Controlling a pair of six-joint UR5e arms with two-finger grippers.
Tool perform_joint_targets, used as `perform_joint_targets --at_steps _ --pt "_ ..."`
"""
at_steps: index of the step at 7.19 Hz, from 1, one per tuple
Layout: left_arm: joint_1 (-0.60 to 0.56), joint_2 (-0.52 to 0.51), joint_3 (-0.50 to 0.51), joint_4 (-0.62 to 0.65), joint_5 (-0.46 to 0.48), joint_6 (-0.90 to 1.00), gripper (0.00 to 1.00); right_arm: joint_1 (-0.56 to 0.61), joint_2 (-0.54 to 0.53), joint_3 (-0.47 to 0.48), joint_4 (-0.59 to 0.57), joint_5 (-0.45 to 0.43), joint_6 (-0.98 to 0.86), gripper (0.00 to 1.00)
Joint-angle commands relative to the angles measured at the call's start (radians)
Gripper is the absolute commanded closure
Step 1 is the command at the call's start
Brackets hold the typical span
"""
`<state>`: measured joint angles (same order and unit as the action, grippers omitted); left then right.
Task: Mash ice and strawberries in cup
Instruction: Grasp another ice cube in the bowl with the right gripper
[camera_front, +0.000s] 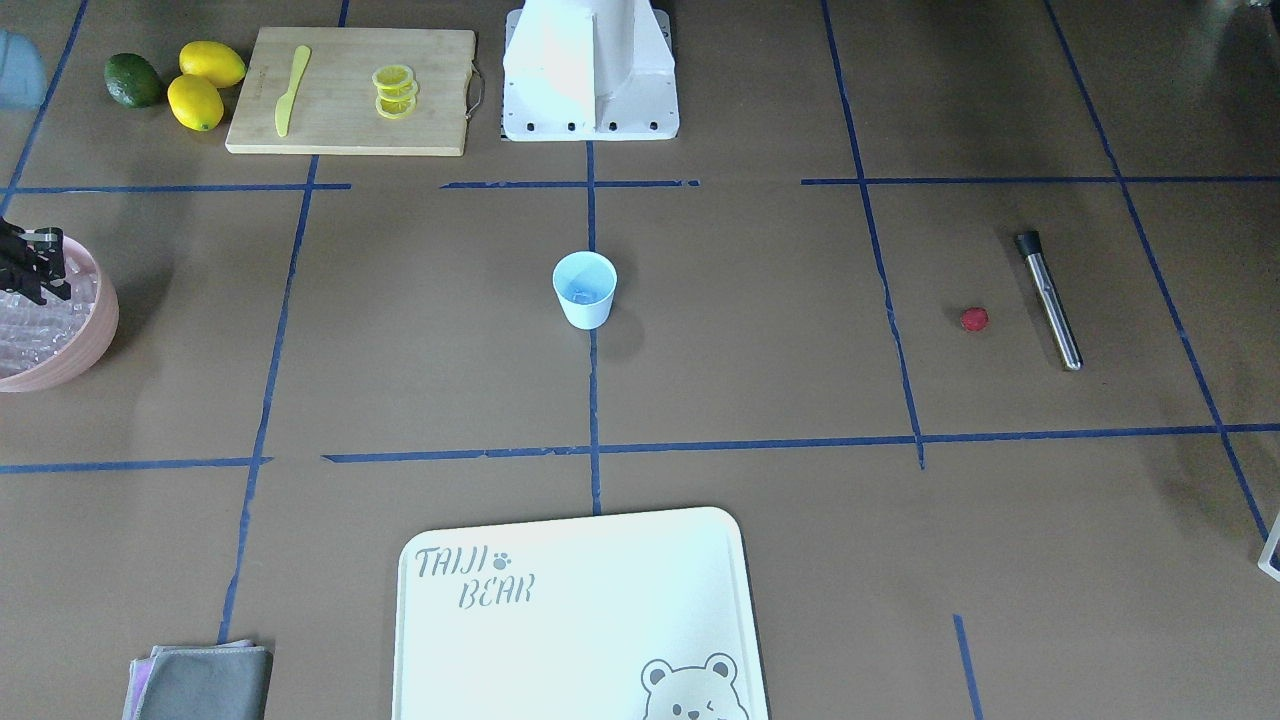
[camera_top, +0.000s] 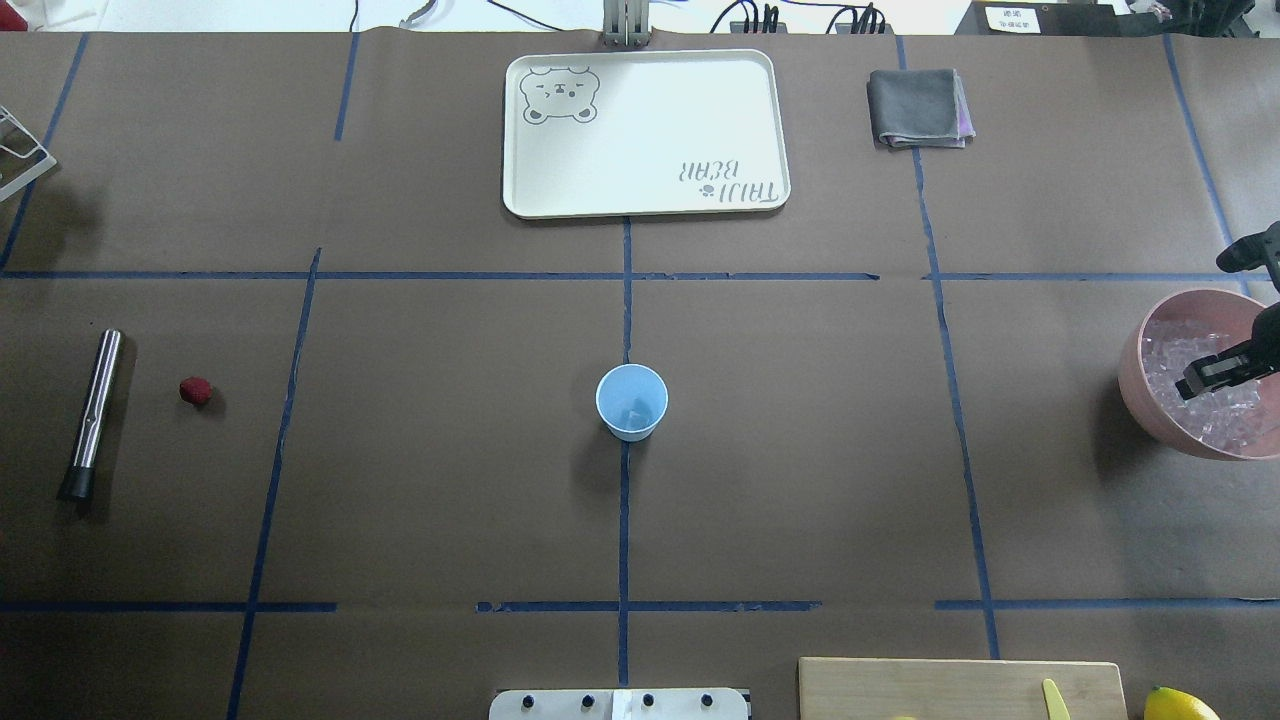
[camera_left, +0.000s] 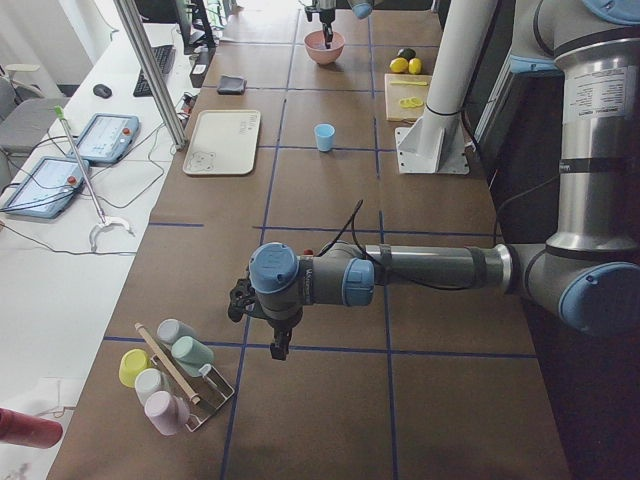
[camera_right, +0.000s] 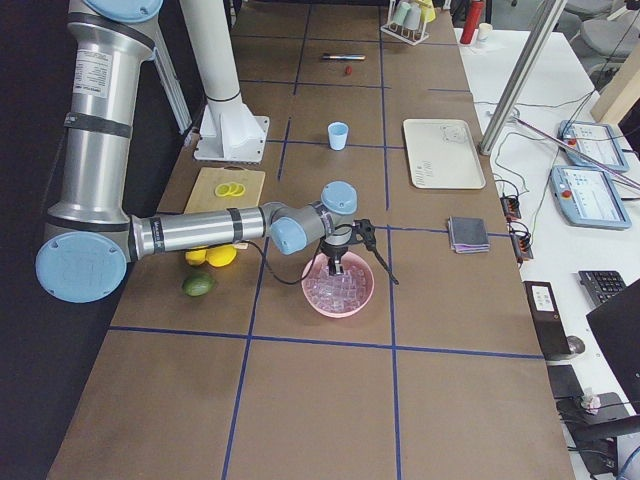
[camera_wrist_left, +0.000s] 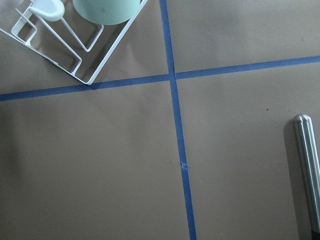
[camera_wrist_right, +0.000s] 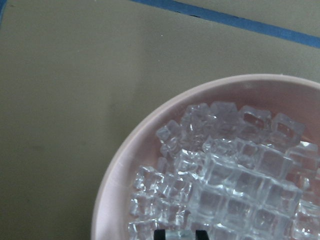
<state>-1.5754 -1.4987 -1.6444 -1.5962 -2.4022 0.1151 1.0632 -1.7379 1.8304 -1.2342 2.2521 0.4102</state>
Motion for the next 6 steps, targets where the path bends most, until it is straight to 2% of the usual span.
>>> perform_joint_targets --at_steps 1,2,3,4,5,6 --pt "0.0 0.0 0.0 -0.001 0.0 0.0 0.0 0.041 0.007 0.067 -0.065 0.032 -0.002 1.0" --pt "0.0 0.0 0.0 0.001 0.0 0.0 0.0 0.058 0.038 0.169 -0.203 0.046 -0.001 1.0" --pt "0.0 0.0 0.0 0.001 0.0 0.0 0.0 0.081 0.167 0.25 -0.419 0.035 0.002 1.0" --pt "0.0 0.0 0.0 0.001 0.0 0.0 0.0 0.07 0.31 0.265 -0.57 0.029 0.012 1.0" --pt "0.0 0.0 0.0 0.002 0.0 0.0 0.0 0.028 0.393 0.265 -0.606 0.026 0.068 1.0" --pt "0.0 0.0 0.0 0.002 -0.002 0.0 0.0 -0.058 0.491 0.264 -0.608 -0.032 0.169 1.0"
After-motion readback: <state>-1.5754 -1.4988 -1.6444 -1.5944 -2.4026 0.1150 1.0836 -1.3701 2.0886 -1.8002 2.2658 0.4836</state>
